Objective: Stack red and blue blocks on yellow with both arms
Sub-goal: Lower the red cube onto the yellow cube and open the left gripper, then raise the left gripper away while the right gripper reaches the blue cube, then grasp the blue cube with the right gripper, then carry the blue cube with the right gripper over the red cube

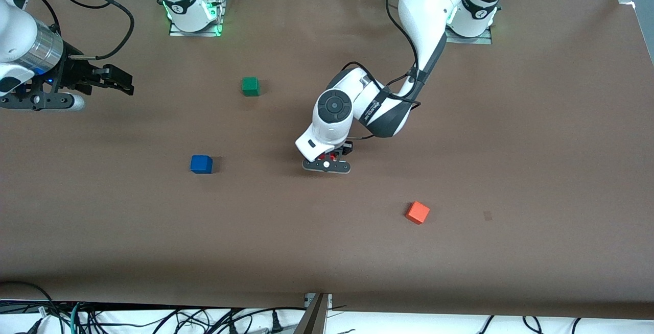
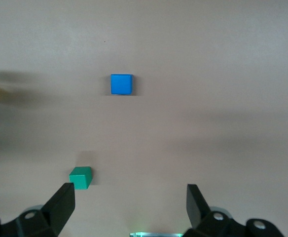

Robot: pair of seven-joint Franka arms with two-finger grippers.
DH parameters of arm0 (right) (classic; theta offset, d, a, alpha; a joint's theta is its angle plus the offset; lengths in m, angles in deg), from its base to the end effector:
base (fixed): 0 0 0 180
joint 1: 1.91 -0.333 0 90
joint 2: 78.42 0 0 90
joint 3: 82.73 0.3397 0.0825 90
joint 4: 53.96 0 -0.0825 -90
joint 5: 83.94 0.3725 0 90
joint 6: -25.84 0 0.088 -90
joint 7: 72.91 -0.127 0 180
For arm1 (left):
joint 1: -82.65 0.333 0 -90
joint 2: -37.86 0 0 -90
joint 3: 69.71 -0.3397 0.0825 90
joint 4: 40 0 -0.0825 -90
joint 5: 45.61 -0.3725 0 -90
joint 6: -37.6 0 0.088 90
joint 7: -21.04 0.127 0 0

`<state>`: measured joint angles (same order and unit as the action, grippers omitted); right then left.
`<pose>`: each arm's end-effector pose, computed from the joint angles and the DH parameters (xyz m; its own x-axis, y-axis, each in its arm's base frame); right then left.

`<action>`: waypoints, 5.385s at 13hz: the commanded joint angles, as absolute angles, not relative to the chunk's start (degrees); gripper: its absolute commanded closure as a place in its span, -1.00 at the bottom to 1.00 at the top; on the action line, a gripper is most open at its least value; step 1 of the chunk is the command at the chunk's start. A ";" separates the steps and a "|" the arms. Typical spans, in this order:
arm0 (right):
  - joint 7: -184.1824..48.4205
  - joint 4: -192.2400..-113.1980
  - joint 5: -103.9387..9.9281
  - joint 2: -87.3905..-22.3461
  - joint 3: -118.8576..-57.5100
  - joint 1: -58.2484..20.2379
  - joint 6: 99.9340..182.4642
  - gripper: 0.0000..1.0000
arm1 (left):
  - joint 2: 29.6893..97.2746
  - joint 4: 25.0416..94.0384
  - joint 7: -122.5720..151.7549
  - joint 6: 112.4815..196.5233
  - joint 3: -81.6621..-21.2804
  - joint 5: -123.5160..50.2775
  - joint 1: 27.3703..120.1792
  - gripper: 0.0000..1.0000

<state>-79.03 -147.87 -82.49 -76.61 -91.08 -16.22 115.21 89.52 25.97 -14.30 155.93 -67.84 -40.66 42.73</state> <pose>0.5420 0.0610 0.5791 0.9937 -0.0036 -0.1118 -0.0046 -1.0000 -0.0087 0.5793 -0.5157 0.2541 0.9968 -0.0616 -0.0509 -0.0569 -0.9944 0.0888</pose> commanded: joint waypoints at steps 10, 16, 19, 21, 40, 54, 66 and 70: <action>-78.90 -146.77 -82.79 -73.77 -90.64 -16.32 117.16 -0.99 | 90.33 22.16 -14.11 152.67 -67.51 -39.63 45.64 -1.00; -75.90 -147.12 -85.88 -65.51 -90.29 -17.20 120.47 -0.99 | 83.76 18.10 -13.33 140.89 -69.01 -40.25 54.15 -1.00; -75.99 -147.82 -84.47 -61.82 -90.29 -17.63 125.76 -0.99 | 81.20 18.10 -13.41 138.77 -69.36 -40.42 57.76 -1.00; -75.99 -152.02 -83.16 -59.88 -90.29 -17.90 132.67 -0.99 | 78.92 18.19 -13.32 137.28 -69.53 -40.42 61.54 -1.00; -82.49 -164.09 -76.82 -47.92 -87.66 -18.08 164.37 0.28 | 61.42 19.24 6.19 117.94 -69.18 -44.29 80.19 -1.00; -104.54 -137.39 -77.08 -44.86 -77.64 -33.27 144.82 0.15 | 43.84 44.55 14.54 124.70 -64.63 -46.84 86.85 -1.00; -112.73 -128.67 -86.04 -36.24 -78.25 -41.63 147.48 0.15 | 45.77 43.68 14.45 124.97 -62.15 -46.84 89.86 -1.00; -112.73 -127.27 -88.51 -35.18 -78.25 -42.25 148.36 0.15 | 45.86 43.68 14.45 124.97 -62.15 -46.84 90.38 -1.00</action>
